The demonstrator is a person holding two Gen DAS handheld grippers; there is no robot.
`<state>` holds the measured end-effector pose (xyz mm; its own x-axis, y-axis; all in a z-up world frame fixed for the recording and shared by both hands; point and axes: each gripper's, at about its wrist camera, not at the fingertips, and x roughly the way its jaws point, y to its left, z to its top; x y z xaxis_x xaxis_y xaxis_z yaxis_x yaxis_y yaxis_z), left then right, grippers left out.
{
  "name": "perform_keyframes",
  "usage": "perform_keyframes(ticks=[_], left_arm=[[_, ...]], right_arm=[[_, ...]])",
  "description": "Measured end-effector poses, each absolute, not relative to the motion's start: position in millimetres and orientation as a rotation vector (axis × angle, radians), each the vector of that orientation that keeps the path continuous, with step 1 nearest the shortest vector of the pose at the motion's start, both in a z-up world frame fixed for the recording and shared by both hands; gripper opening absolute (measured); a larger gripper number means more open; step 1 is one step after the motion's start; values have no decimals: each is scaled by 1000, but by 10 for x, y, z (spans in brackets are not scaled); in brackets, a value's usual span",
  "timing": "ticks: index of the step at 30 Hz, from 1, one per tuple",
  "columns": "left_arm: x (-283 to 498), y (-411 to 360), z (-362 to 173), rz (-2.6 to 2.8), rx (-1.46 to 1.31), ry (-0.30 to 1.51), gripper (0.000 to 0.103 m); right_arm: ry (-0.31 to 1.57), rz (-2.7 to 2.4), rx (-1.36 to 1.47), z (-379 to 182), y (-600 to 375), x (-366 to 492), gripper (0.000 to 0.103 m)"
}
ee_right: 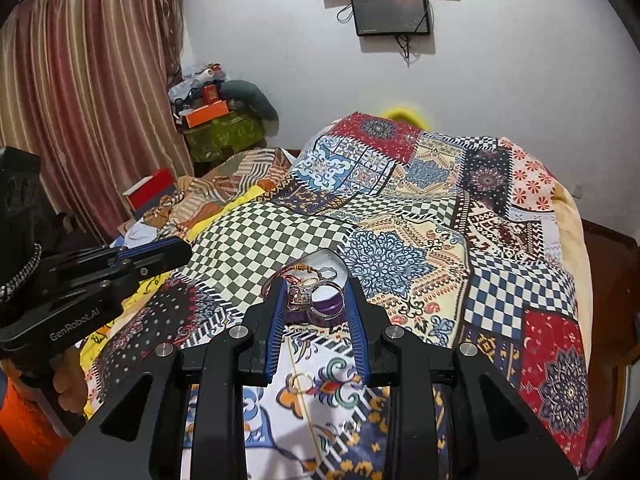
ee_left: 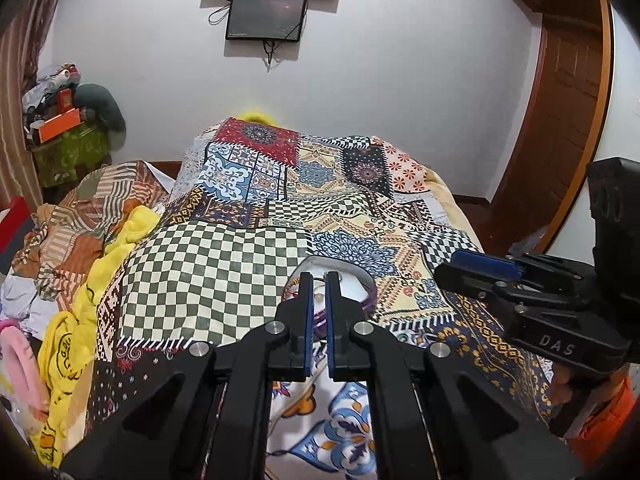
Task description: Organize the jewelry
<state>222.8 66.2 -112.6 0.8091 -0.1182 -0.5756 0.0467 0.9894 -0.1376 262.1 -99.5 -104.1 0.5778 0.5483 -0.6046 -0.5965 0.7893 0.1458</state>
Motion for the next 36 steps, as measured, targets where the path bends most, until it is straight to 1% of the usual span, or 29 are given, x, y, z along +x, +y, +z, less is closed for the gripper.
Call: perform_keyframes(ticks=[5, 8, 10, 13, 18, 19, 20, 22, 28, 34, 36], left_arm=[[2331, 754, -1216, -62, -103, 640, 4], [2405, 887, -1335, -30, -108, 681, 4], [2484, 1019, -1477, -20, -130, 743, 6], [2582, 1150, -1684, -21, -153, 815, 7], [2832, 1169, -1982, -24, -87, 921, 8], [2889, 1159, -2033, -16, -68, 939, 12], [2919, 1149, -2060, -14, -57, 947, 19], [2983, 1113, -2101, -17, -28, 942, 26], [3104, 988, -2157, -28, 46, 911, 26], [3224, 934, -2235, -67, 62, 926, 26], [3238, 918, -2266, -72, 70, 932, 22]], right_arm=[[696, 674, -95, -1113, -903, 2731, 27], [701, 677, -101, -1138, -886, 2765, 27], [710, 678, -102, -1157, -872, 2801, 27], [730, 683, -99, -1200, -853, 2859, 27], [755, 679, -98, -1261, -839, 2943, 27], [760, 681, -95, -1270, -840, 2956, 27], [765, 680, -92, -1280, -839, 2974, 27], [770, 673, -95, -1296, -836, 2995, 27], [782, 665, -107, -1347, -817, 3065, 27], [789, 670, -117, -1370, -818, 3106, 27], [789, 669, -122, -1372, -817, 3120, 27]])
